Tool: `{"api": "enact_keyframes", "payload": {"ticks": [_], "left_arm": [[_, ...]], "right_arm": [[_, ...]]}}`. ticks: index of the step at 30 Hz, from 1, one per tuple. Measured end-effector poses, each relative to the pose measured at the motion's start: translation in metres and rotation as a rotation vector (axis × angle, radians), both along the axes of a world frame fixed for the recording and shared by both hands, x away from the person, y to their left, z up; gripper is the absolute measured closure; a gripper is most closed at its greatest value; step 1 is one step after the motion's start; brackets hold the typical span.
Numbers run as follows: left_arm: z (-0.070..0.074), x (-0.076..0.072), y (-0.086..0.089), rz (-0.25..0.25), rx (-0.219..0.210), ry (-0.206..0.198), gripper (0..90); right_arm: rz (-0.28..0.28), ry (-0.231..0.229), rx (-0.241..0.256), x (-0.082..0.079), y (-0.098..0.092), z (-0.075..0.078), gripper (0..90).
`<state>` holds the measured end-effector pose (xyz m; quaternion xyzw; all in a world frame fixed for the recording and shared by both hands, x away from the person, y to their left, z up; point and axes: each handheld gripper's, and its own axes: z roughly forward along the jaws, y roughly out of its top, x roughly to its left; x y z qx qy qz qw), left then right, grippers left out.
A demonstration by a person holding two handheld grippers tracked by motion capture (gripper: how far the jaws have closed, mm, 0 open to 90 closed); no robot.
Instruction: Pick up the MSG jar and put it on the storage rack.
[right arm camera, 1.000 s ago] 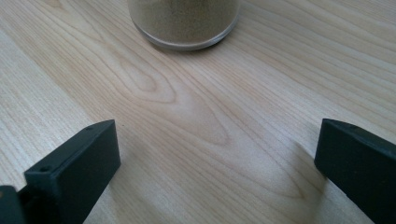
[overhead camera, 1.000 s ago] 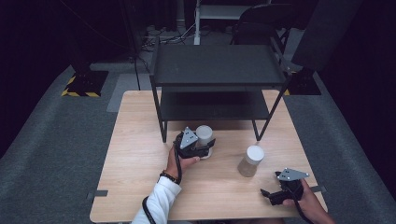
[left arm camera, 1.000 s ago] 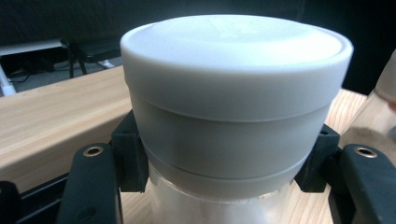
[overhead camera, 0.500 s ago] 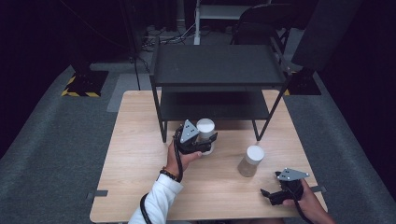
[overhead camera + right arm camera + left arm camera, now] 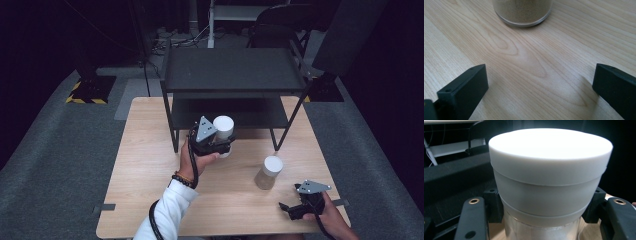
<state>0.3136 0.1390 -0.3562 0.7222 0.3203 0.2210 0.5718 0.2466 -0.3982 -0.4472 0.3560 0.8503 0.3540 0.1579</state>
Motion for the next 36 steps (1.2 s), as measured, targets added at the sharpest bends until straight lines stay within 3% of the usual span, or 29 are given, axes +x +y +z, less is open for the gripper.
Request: {"api": "enact_keyframes", "payload": {"ticks": [13,19,33,36], "left_arm": [[0.047,0.004,-0.003,0.008,-0.012,-0.025,35.0],[0.060,0.006,-0.005,0.013,-0.006,-0.024,35.0],[0.100,0.005,-0.008,0.001,-0.012,-0.065,35.0],[0.108,0.007,-0.008,0.002,-0.013,-0.056,35.0]], "right_arm": [[0.000,0.000,0.000,0.000,0.000,0.000,0.0],[0.000,0.000,0.000,0.000,0.000,0.000,0.0],[0.000,0.000,0.000,0.000,0.000,0.000,0.0],[0.000,0.000,0.000,0.000,0.000,0.000,0.0]]}}
